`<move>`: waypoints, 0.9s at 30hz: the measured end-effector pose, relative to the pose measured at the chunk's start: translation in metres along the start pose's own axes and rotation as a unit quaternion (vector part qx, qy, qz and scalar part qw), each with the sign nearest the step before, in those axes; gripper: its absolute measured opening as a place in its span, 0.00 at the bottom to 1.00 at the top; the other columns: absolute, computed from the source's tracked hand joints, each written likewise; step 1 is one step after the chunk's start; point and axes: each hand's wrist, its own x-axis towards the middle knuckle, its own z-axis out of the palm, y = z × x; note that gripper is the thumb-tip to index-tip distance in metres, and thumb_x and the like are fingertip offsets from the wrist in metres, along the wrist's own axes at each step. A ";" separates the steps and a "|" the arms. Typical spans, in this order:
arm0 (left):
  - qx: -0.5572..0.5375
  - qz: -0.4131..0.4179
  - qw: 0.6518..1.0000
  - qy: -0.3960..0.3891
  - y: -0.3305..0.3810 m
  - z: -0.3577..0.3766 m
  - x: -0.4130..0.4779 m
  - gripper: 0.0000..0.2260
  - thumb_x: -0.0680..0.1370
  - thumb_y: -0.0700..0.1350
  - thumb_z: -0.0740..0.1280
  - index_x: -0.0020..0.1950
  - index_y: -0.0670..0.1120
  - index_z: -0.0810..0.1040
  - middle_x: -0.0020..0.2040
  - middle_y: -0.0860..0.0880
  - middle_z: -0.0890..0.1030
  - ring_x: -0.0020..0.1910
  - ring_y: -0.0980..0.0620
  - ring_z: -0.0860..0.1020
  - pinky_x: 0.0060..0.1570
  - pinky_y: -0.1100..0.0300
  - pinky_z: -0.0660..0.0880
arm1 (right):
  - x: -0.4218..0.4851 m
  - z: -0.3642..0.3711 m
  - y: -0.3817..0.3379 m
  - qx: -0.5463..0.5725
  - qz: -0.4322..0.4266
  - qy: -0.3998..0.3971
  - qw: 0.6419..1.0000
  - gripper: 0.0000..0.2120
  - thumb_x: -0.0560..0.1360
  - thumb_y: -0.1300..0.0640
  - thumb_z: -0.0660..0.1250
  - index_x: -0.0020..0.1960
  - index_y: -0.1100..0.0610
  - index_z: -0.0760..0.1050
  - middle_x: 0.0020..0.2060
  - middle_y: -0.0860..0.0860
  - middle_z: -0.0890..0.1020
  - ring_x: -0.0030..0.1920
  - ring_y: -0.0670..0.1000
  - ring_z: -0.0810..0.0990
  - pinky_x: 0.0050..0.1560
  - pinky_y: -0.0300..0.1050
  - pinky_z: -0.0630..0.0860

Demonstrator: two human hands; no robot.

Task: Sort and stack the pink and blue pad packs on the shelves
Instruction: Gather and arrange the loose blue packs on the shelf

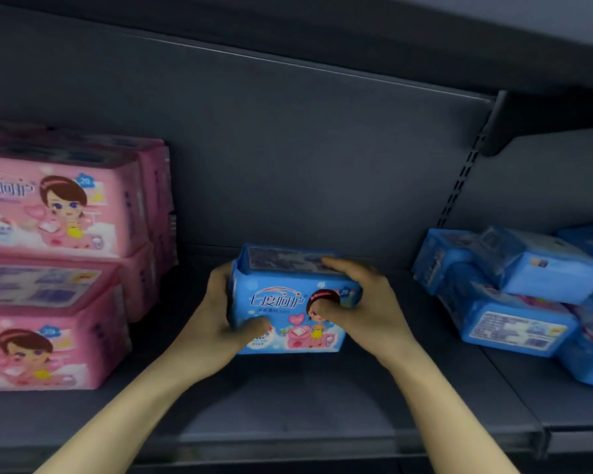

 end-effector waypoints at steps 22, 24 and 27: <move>0.139 -0.020 0.986 0.086 -0.002 -0.020 0.075 0.30 0.73 0.35 0.69 0.72 0.49 0.62 0.52 0.54 0.76 0.52 0.56 0.76 0.53 0.63 0.71 | 0.078 0.034 0.009 -0.084 -0.101 0.036 0.991 0.30 0.67 0.64 0.74 0.67 0.54 0.69 0.63 0.50 0.67 0.57 0.43 0.70 0.50 0.19 0.67; 0.121 -0.021 0.988 0.089 -0.005 -0.021 0.081 0.30 0.72 0.34 0.69 0.71 0.49 0.63 0.53 0.53 0.76 0.54 0.55 0.76 0.56 0.59 0.73 | 0.083 0.038 0.012 -0.080 -0.113 0.042 0.990 0.30 0.68 0.64 0.73 0.68 0.55 0.68 0.61 0.50 0.67 0.55 0.42 0.68 0.44 0.15 0.64; 0.103 -0.023 0.990 0.091 -0.012 -0.023 0.089 0.31 0.71 0.33 0.69 0.71 0.49 0.63 0.53 0.52 0.77 0.54 0.54 0.77 0.56 0.57 0.74 | 0.090 0.041 0.015 -0.067 -0.121 0.043 0.989 0.30 0.69 0.63 0.73 0.69 0.55 0.67 0.59 0.49 0.67 0.55 0.41 0.67 0.43 0.16 0.64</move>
